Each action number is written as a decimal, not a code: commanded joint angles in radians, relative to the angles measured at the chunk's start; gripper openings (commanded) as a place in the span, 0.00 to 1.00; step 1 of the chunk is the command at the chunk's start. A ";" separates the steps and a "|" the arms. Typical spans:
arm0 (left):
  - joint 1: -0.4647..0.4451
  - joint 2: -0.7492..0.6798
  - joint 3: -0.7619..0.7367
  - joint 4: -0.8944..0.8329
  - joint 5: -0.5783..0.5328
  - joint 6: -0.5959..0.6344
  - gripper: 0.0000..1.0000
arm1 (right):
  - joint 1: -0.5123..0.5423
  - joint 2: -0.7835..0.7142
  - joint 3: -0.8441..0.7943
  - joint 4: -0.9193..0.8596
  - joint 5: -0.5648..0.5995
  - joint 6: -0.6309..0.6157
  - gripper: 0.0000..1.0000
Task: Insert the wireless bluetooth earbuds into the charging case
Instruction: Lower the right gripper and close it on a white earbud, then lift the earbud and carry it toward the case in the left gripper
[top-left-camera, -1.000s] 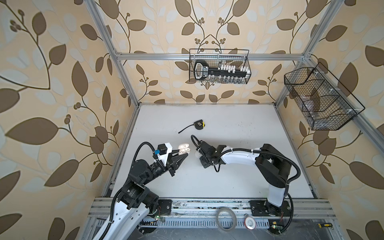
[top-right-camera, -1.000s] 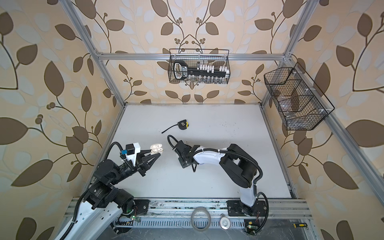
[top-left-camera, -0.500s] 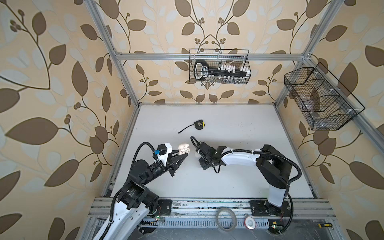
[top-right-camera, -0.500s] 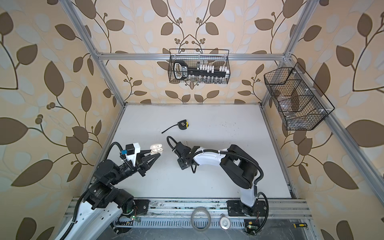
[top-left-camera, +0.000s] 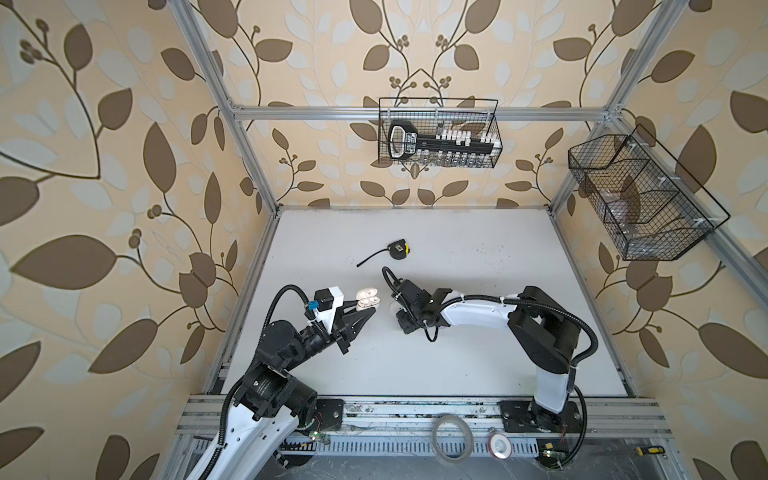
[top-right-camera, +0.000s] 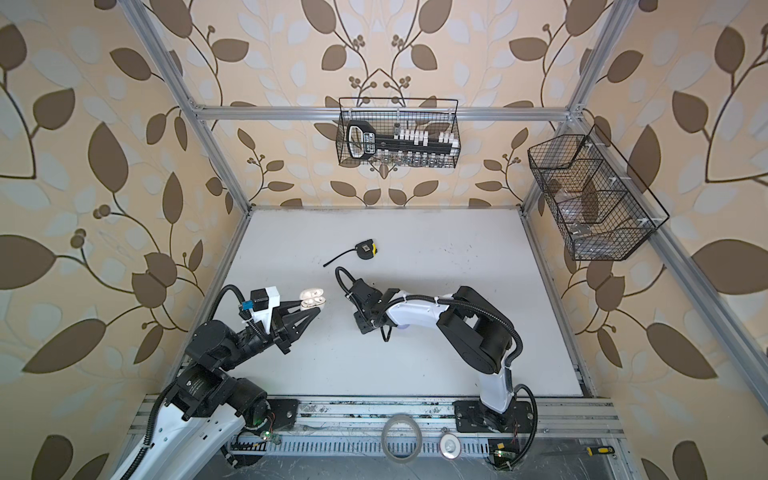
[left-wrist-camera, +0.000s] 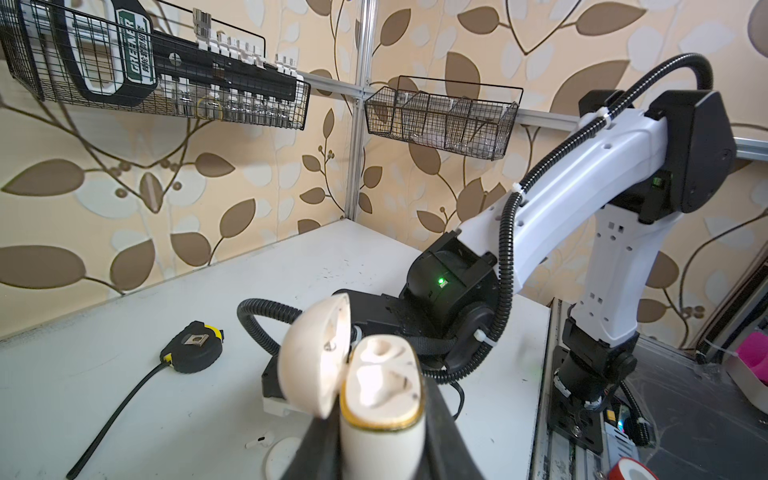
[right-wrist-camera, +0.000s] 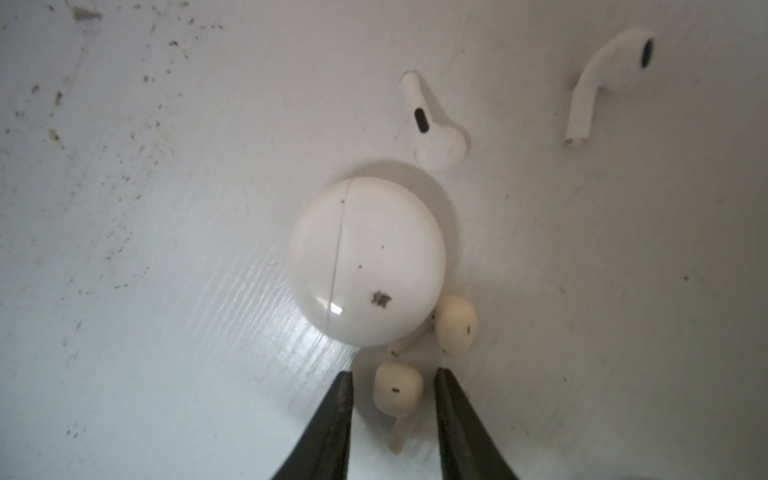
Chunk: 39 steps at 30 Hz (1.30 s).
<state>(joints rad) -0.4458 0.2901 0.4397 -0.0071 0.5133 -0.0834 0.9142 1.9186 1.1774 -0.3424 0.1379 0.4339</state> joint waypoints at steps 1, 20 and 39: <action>-0.006 -0.008 0.007 0.026 -0.016 0.014 0.00 | -0.006 0.050 0.007 -0.024 -0.023 0.016 0.31; -0.007 -0.012 0.007 0.027 -0.014 0.013 0.00 | 0.003 0.017 -0.011 -0.008 -0.030 0.019 0.19; -0.005 -0.052 -0.040 0.122 0.012 -0.021 0.00 | 0.071 -0.517 -0.044 -0.080 0.190 0.149 0.15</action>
<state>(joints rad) -0.4458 0.2527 0.4042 0.0376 0.5205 -0.0872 0.9619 1.4654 1.1149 -0.3817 0.2604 0.5102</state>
